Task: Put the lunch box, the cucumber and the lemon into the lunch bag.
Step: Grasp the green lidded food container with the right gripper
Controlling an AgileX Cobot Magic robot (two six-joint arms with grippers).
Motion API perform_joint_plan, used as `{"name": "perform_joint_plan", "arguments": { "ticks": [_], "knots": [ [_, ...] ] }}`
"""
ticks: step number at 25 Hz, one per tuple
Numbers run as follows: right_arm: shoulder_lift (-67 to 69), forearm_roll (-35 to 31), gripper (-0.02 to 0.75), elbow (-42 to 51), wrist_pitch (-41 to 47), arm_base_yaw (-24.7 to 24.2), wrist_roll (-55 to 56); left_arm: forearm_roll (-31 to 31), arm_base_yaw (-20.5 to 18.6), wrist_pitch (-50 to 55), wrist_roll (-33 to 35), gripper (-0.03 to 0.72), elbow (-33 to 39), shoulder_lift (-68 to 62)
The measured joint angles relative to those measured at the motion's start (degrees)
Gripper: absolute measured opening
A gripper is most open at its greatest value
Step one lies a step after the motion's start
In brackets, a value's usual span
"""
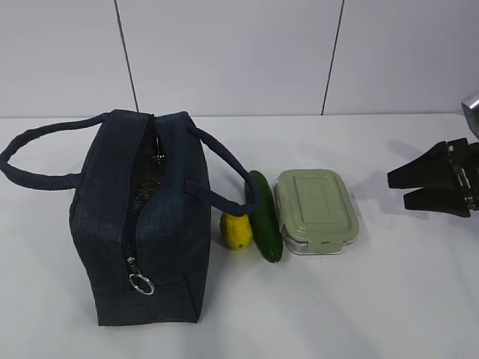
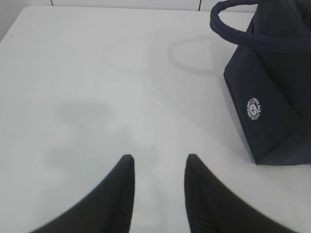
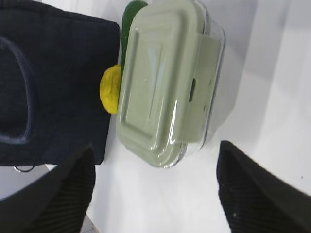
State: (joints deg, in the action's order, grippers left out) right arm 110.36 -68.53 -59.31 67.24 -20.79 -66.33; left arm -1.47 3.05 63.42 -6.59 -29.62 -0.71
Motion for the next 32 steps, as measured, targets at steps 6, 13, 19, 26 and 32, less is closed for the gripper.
{"name": "perform_joint_plan", "arguments": {
  "ticks": [6,13,19,26,32],
  "knots": [
    [2.9,-2.3,0.566,-1.9,-0.1,0.1,-1.0,0.0,0.0,0.0,0.0,0.253,0.0,0.0],
    [6.2,-4.0,0.566,-3.3,-0.2,2.1,-2.4,0.0,0.0,0.0,0.0,0.253,0.0,0.0],
    [9.6,-4.2,0.566,-6.6,-0.2,3.0,-2.0,0.0,0.0,0.0,0.0,0.253,0.0,0.0],
    [11.8,-4.2,0.566,-9.4,-0.2,5.7,-1.2,0.0,0.0,0.0,0.0,0.253,0.0,0.0],
    [14.9,-4.1,0.566,-11.3,-0.2,6.8,0.1,0.0,0.0,0.0,0.0,0.253,0.0,0.0]
  ]
}}
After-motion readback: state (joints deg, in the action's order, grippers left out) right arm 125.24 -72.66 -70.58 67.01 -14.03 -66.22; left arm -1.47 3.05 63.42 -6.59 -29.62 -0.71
